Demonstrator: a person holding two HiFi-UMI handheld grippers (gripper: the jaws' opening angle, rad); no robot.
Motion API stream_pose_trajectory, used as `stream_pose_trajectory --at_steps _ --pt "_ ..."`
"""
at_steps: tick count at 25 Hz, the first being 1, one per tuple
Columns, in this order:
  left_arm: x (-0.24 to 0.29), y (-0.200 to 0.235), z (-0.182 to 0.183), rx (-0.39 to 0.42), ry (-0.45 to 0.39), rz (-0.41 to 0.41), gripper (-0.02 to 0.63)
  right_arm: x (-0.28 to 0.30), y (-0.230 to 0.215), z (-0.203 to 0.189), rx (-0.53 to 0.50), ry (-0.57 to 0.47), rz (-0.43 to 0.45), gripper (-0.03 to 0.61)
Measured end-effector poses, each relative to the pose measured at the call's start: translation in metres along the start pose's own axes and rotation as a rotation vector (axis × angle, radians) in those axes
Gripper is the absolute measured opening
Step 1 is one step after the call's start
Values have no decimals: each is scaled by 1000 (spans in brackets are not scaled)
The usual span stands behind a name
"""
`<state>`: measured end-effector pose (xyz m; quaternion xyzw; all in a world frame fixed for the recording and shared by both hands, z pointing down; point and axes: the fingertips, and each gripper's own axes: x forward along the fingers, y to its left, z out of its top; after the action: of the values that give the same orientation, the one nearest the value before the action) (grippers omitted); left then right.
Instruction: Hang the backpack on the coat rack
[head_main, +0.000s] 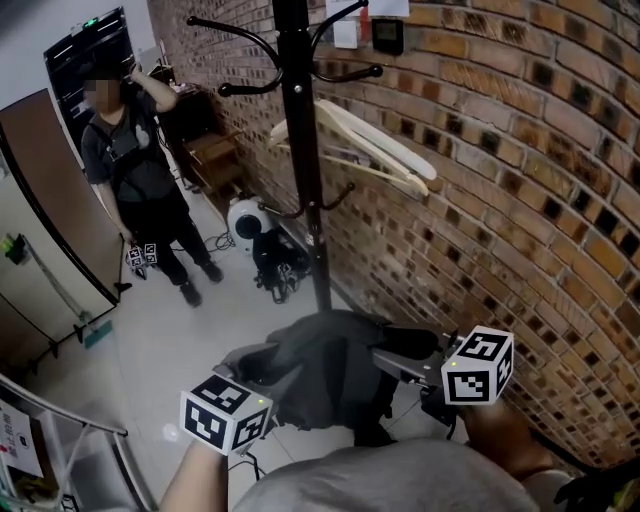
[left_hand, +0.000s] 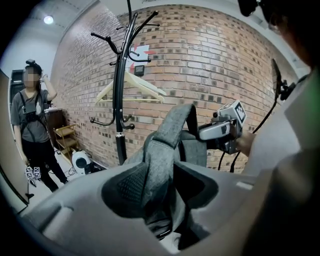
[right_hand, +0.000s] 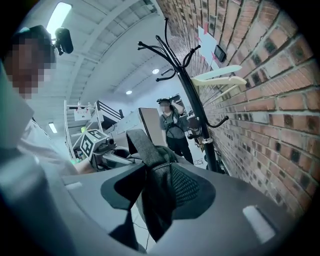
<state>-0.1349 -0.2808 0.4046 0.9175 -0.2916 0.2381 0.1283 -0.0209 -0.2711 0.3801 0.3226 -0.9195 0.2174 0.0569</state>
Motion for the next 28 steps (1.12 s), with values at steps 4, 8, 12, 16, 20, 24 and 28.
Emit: stream_pose_trajectory --at_steps 4,8,12,16,20,24,28 --pt "23 16 2 -39 19 1 176 14 -28 5 10 29 33 163" --pt "46 38 8 -53 32 13 175 30 -57 12 14 56 55 163" --pt "69 61 13 -73 45 23 175 48 -84 18 21 73 62 163" --pt "85 81 15 -93 51 21 173 64 -105 22 23 97 75 163" --pt "101 99 14 -103 67 27 172 79 -123 22 38 129 81 163" --pt "115 116 18 -121 72 28 170 94 -142 27 53 143 89 163" --pt "128 133 19 -146 81 26 170 108 -160 29 76 153 89 163"
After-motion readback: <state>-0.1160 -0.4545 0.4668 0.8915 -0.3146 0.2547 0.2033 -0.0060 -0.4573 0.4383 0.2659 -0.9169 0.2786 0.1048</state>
